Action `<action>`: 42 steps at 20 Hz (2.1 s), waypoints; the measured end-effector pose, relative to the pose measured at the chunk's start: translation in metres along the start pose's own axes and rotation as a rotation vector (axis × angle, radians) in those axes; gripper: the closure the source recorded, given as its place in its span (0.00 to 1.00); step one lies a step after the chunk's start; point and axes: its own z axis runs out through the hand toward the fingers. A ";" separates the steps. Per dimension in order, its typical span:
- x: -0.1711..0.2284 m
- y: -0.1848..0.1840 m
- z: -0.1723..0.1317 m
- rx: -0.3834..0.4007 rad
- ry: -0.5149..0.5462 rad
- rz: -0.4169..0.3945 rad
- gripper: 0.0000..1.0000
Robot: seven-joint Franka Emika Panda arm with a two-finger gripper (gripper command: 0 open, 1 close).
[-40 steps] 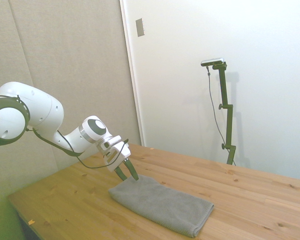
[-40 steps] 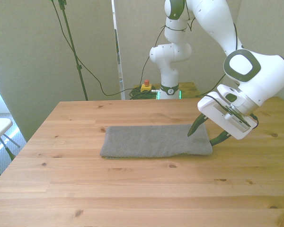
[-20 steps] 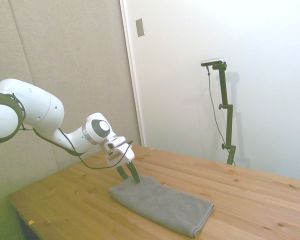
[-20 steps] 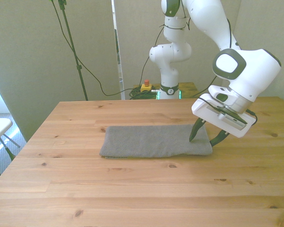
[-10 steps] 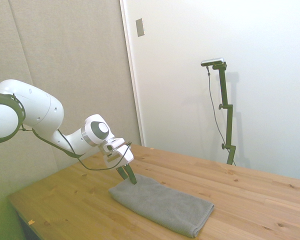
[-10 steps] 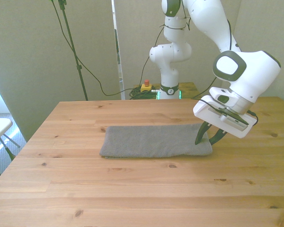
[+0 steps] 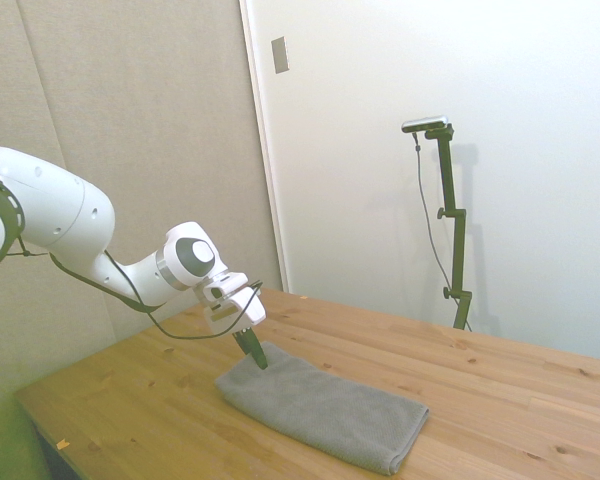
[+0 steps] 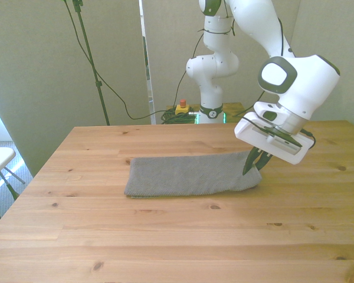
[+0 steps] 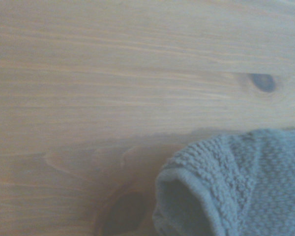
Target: Fold the towel
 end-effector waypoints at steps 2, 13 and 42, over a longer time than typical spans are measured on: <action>0.014 0.014 -0.009 0.020 -0.007 0.018 1.00; 0.100 0.083 -0.018 0.211 -0.206 -0.048 1.00; 0.283 0.238 0.060 0.393 -0.509 -0.033 1.00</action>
